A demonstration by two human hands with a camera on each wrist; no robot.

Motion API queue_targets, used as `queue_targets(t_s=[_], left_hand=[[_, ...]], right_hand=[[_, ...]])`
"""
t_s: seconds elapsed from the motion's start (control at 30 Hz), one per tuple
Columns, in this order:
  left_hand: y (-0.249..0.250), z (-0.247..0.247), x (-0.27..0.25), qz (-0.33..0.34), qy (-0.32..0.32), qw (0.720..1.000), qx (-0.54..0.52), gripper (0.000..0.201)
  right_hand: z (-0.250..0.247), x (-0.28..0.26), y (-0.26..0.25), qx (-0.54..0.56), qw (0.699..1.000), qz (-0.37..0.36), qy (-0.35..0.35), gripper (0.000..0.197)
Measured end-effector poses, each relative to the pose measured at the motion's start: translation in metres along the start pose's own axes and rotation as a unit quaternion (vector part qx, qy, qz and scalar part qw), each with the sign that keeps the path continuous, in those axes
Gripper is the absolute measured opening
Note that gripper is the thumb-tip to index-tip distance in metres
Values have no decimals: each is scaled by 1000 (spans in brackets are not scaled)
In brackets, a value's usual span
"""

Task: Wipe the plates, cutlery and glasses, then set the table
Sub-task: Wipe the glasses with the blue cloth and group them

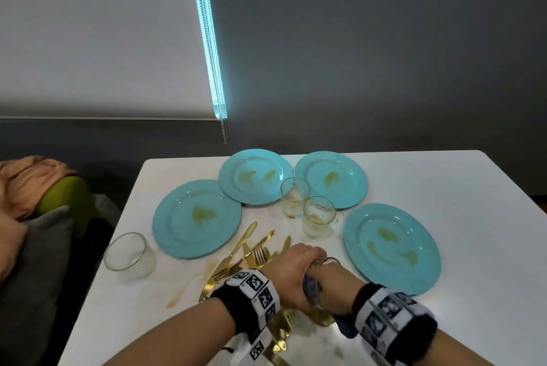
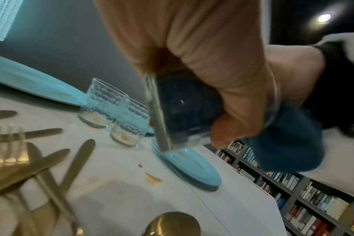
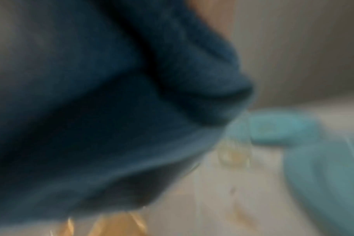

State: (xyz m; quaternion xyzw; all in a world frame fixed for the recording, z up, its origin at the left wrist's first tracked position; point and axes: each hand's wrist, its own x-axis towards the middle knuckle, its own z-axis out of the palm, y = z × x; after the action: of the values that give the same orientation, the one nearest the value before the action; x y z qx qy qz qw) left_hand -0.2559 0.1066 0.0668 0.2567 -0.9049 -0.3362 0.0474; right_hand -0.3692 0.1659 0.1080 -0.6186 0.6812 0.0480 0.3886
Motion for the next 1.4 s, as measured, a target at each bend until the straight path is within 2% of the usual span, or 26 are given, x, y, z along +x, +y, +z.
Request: queue_targets(t_s=[0.07,0.13,0.17,0.23,0.3,0.37,0.47,0.5,0.6,0.63,0.7,0.77,0.87,0.93,1.0,1.07,1.13,1.2,1.23,1.3,1.4], left_hand=[[-2,-6,-11,9,0,1000,6,81],[-6,-4,-25,31,53,998,7,69],[-7,0,-28,35,83,996,16,64],[-14,3,-39,22,119,992,32,65],[-20,5,-44,8,110,994,25,72],[-20,-2,-50,-7,83,997,-10,76],[-15,-9,-54,-36,22,998,-42,80],[-14,-11,-56,-36,26,998,-49,80],[-18,-8,-63,-16,85,996,-38,73],[-21,-6,-65,-17,101,994,-35,73],[-24,-5,-69,-20,118,992,-28,74],[-26,-11,-70,-28,88,995,-36,79],[-28,-16,-72,-49,43,996,-64,84],[-28,-16,-78,-67,68,987,-129,80],[-33,-16,-84,-92,119,971,-186,78],[-46,-17,-90,-126,181,950,-223,81],[-60,-20,-94,-152,236,931,-233,88],[-64,-27,-97,-159,275,916,-246,86],[-62,-30,-97,-155,290,908,-260,83],[-50,-37,-97,-139,309,896,-289,78],[-29,-35,-89,-97,328,876,-341,72]], right_hand=[[9,6,-7,-34,999,-28,-3,36],[19,12,-10,88,994,-42,56,22],[22,12,-7,197,975,-35,94,15],[27,14,-11,253,961,-9,108,18],[28,16,-24,241,968,7,74,21],[27,11,-34,153,987,20,44,30],[30,7,-37,-18,998,-51,16,34],[28,6,-43,-14,999,-48,19,32],[30,11,-47,-92,987,-110,77,21],[28,11,-51,-57,990,-92,90,20],[30,17,-52,-53,995,-74,43,24],[31,13,-57,-61,996,-59,37,23],[28,7,-63,-109,992,-56,1,34],[19,2,-65,-72,996,-53,1,33],[5,-4,-60,41,996,-74,26,24],[-14,-14,-51,237,965,-77,82,20],[-30,-22,-42,369,909,-66,181,23],[-34,-18,-28,462,847,-37,261,17],[-31,-13,-23,503,821,-17,269,13],[-18,-1,-22,555,799,7,230,17],[9,15,-32,605,784,-20,141,43]])
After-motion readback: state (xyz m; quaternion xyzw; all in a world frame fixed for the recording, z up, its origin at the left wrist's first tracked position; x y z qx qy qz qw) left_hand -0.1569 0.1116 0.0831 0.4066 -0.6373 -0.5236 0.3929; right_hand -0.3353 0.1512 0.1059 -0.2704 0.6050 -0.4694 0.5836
